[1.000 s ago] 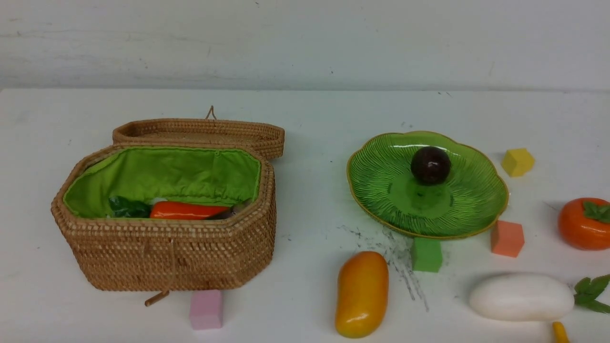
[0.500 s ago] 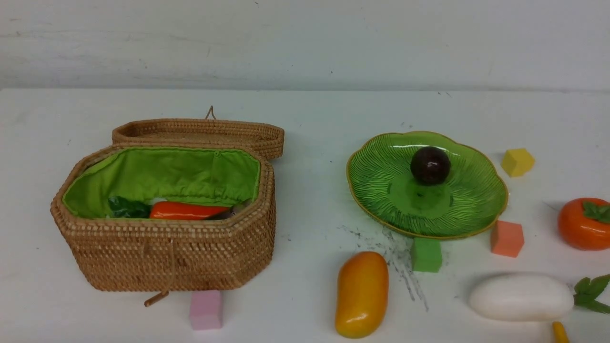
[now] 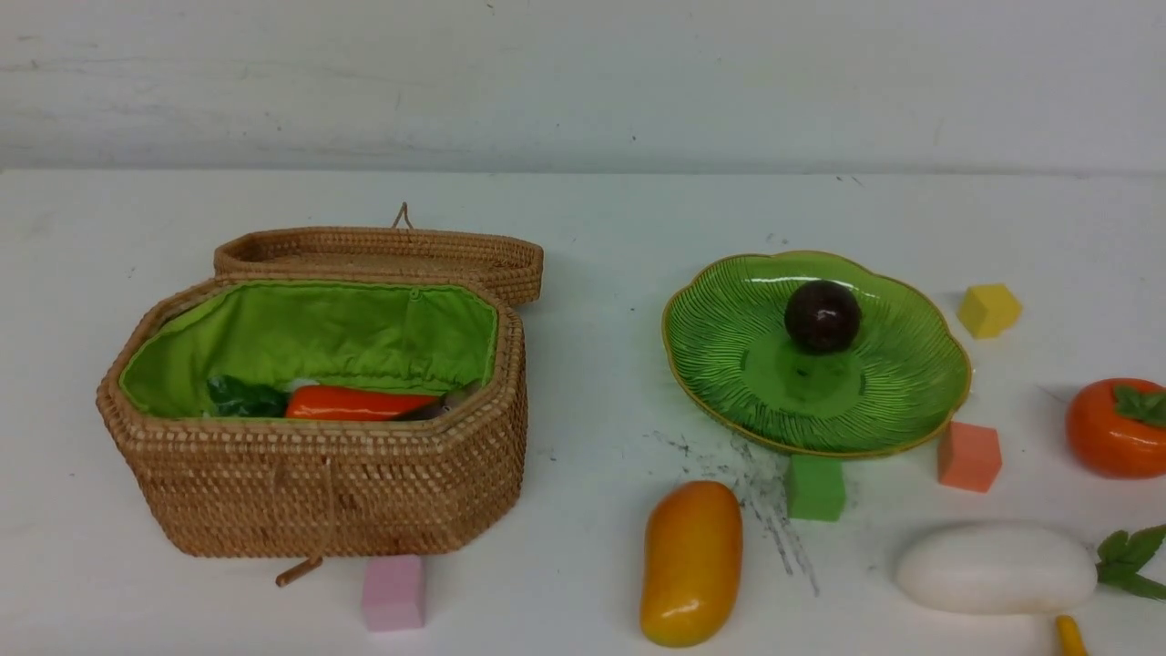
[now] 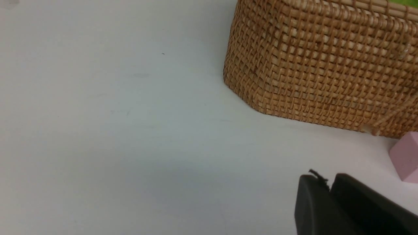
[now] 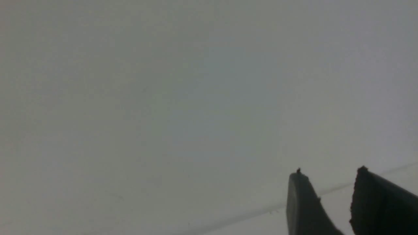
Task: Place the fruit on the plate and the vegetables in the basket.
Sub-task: Use the right arm to grab a mango and put it into the right plate
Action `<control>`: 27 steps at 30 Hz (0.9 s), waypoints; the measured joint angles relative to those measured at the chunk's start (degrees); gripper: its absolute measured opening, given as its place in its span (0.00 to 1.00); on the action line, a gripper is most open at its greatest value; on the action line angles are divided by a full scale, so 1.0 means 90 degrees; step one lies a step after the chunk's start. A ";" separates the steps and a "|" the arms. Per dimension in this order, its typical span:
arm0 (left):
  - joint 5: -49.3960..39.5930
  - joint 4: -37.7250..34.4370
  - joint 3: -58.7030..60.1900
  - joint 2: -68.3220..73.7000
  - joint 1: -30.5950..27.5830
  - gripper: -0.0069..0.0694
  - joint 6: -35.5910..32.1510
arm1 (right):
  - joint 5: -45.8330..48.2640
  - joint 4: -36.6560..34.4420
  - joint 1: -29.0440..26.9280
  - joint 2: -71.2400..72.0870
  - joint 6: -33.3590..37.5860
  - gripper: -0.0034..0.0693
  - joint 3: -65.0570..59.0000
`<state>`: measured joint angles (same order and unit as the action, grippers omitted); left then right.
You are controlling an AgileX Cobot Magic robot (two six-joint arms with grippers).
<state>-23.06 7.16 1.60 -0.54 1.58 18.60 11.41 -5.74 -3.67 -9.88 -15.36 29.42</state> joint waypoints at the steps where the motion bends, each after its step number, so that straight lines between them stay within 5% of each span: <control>1: 0.0000 0.0000 0.0000 0.0000 0.0000 0.19 0.0000 | 0.0483 0.0087 0.0000 -0.0461 0.0007 0.38 0.0490; 10: 0.0000 0.0000 0.0000 0.0000 0.0000 0.19 -0.0006 | 0.2103 0.0638 0.0000 -0.2548 0.0272 0.38 0.1525; 17: 0.0000 0.0000 0.0000 0.0000 0.0000 0.20 -0.0006 | 0.2374 -0.0039 0.0157 -0.3665 0.0407 0.38 0.1338; 23: 0.0000 0.0000 0.0000 0.0000 0.0000 0.20 -0.0006 | 0.3166 -0.1120 0.0962 -0.5015 0.1846 0.41 0.1537; 27: 0.0000 0.0000 0.0000 0.0000 0.0000 0.21 -0.0006 | 0.3822 -0.1427 0.1880 -0.6145 0.2493 0.54 0.2214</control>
<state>-23.06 7.16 1.60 -0.54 1.58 18.54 45.81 -18.59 13.24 -65.18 7.07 49.34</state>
